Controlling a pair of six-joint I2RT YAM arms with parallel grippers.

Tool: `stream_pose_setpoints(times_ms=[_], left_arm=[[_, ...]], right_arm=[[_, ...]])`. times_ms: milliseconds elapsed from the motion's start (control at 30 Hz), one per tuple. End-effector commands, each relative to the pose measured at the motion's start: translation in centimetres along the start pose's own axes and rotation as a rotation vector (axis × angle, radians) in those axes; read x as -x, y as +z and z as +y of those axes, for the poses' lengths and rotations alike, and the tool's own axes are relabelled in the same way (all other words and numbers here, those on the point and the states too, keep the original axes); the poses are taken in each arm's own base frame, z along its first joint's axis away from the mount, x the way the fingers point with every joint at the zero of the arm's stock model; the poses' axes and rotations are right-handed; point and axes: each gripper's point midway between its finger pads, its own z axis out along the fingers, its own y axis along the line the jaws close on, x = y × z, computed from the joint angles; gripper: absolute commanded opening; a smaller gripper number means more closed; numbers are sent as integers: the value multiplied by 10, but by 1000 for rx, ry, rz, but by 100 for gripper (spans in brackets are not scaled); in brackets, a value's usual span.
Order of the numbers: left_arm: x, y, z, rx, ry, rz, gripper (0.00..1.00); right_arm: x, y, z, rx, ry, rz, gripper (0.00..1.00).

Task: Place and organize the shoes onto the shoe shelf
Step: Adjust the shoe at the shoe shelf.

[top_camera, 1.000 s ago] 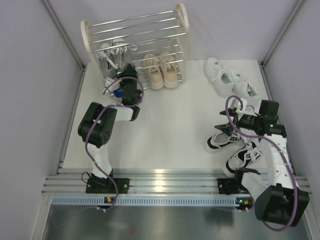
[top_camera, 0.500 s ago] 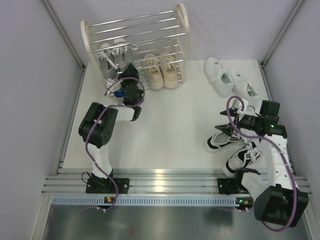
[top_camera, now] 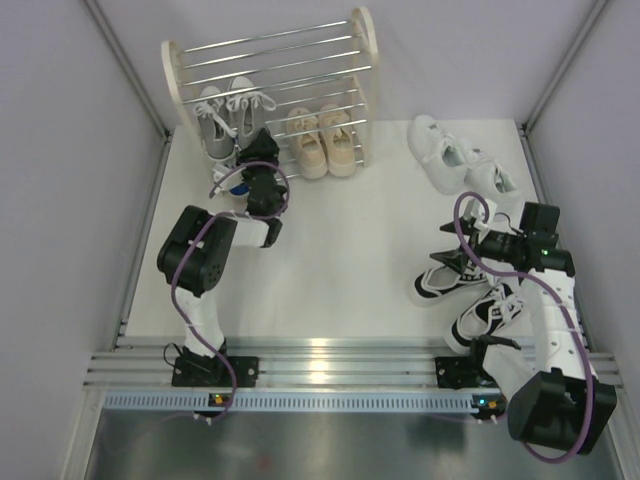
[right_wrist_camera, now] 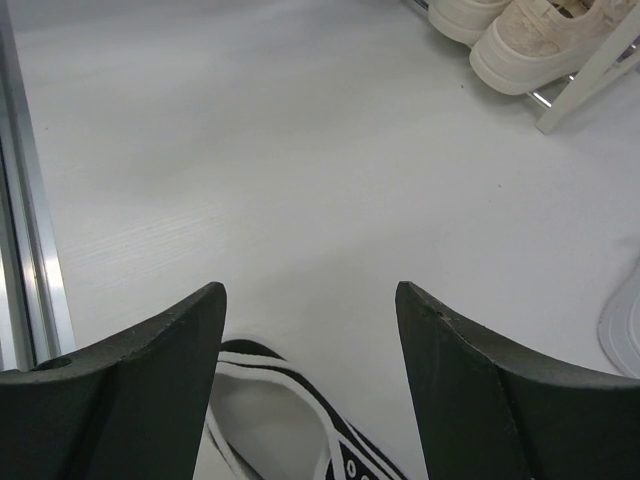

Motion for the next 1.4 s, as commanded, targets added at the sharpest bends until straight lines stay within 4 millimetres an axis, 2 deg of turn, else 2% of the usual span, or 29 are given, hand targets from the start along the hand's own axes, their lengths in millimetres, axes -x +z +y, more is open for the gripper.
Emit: stream_pose_setpoints(times_ms=[0, 33, 167, 300, 533, 733, 833, 867, 967, 1133, 1167, 1200, 1233, 1267, 1300, 1333, 1367], left_arm=[[53, -4, -81, -210, -286, -129, 74], [53, -4, -82, -213, -287, -121, 82], [55, -10, -87, -223, -295, -96, 98], [56, -18, -86, -221, -309, -65, 98], [41, -25, -80, -189, -313, 18, 98], [32, -46, -78, -172, -283, 115, 98], [26, -59, -66, -106, -228, 186, 98], [24, -66, -52, -49, -205, 218, 98], [28, -77, -43, -26, -166, 249, 98], [36, -113, -20, 39, -51, 374, 98], [44, -121, -30, 21, -37, 398, 98], [48, -128, -22, 30, 36, 416, 98], [49, -137, 4, 116, 125, 455, 98], [62, -141, -8, 94, 152, 468, 98], [70, -144, -4, 115, 205, 480, 98], [78, -155, 23, 210, 320, 520, 98], [93, -154, 8, 165, 408, 516, 98]], right_arm=[[21, -5, -3, 3, -81, -56, 69], [22, -5, -3, 4, -81, -57, 69], [22, -5, -2, 5, -81, -59, 69], [22, -5, -2, 6, -81, -61, 69], [24, -7, -2, 1, -89, -64, 69], [24, -8, -2, -3, -87, -67, 70], [24, -8, -2, -2, -89, -67, 70], [24, -8, -2, -2, -89, -67, 70], [25, -8, -2, -3, -93, -67, 70], [25, -8, -1, -3, -95, -66, 70], [25, -9, -2, -6, -97, -65, 70], [25, -9, -2, -6, -98, -64, 71], [25, -9, -1, -6, -99, -64, 71], [24, -9, -2, -7, -97, -62, 71], [24, -9, -2, -9, -99, -61, 71], [24, -9, -2, -8, -100, -61, 71], [24, -9, -2, -8, -97, -59, 72]])
